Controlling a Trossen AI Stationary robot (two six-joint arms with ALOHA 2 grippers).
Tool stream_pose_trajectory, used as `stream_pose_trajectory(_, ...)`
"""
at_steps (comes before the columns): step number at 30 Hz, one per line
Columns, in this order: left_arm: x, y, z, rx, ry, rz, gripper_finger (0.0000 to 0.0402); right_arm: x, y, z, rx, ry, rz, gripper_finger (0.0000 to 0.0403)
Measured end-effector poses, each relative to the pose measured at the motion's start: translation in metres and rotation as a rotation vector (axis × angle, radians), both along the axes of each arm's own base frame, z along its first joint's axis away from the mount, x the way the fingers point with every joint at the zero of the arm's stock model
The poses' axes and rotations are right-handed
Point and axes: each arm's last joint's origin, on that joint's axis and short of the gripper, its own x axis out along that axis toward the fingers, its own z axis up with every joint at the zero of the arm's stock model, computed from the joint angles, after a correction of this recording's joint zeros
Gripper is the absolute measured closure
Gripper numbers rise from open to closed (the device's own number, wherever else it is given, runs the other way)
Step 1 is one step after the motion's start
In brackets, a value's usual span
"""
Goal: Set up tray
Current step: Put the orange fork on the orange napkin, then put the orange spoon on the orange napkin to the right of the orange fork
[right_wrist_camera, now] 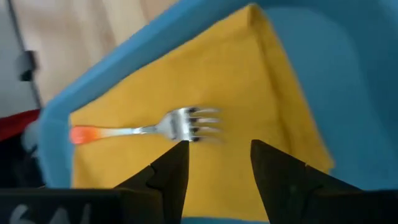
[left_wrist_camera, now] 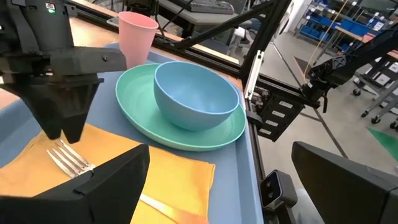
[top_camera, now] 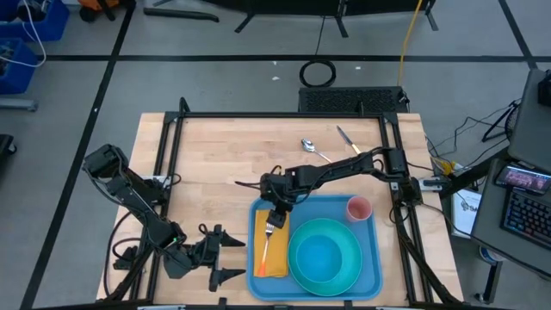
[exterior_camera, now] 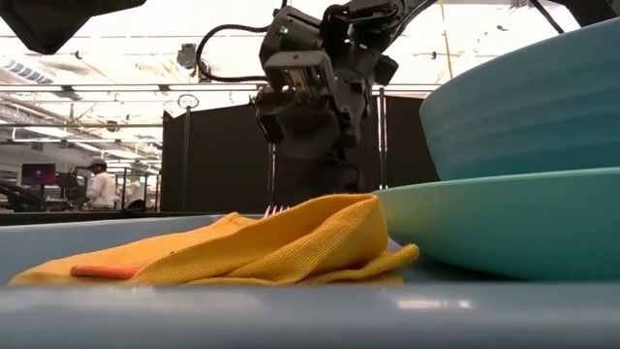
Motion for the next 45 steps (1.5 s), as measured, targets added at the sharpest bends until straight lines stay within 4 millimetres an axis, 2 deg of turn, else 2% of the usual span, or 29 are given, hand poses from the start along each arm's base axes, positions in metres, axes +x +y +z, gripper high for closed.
stream_pose_trajectory(3,0.0,0.0,0.0,0.002,0.002,0.001,0.0004,0.0,0.001,0.0,-0.048,-0.013,0.004,0.0241)
stream_pose_trajectory(10,0.0,0.0,0.0,0.002,0.003,0.002,0.0004,-0.001,0.009,0.0,0.018,0.03,-0.022,0.0241)
stream_pose_trajectory(14,0.0,0.0,-0.001,0.001,0.003,0.006,0.0004,0.003,0.013,0.001,0.042,-0.013,-0.006,0.0241)
stream_pose_trajectory(21,0.0,0.0,-0.002,-0.001,0.005,0.02,0.0004,0.013,0.017,-0.013,0.088,-0.068,0.023,0.0241)
stream_pose_trajectory(26,0.0,0.0,-0.003,0.003,0.007,0.02,0.0004,0.016,0.016,-0.008,0.026,-0.141,0.034,0.0241)
stream_pose_trajectory(33,0.0,0.001,-0.005,0.006,0.023,0.025,0.0004,0.014,0.019,-0.002,0.054,-0.138,0.039,0.0241)
stream_pose_trajectory(39,0.0,0.001,-0.005,0.01,0.025,0.024,0.0004,0.012,0.022,0.013,0.045,-0.192,0.07,0.0241)
stream_pose_trajectory(45,0.0,0.001,-0.005,0.013,0.023,0.028,0.0004,0.0,0.016,0.051,0.015,-0.239,0.052,0.0241)
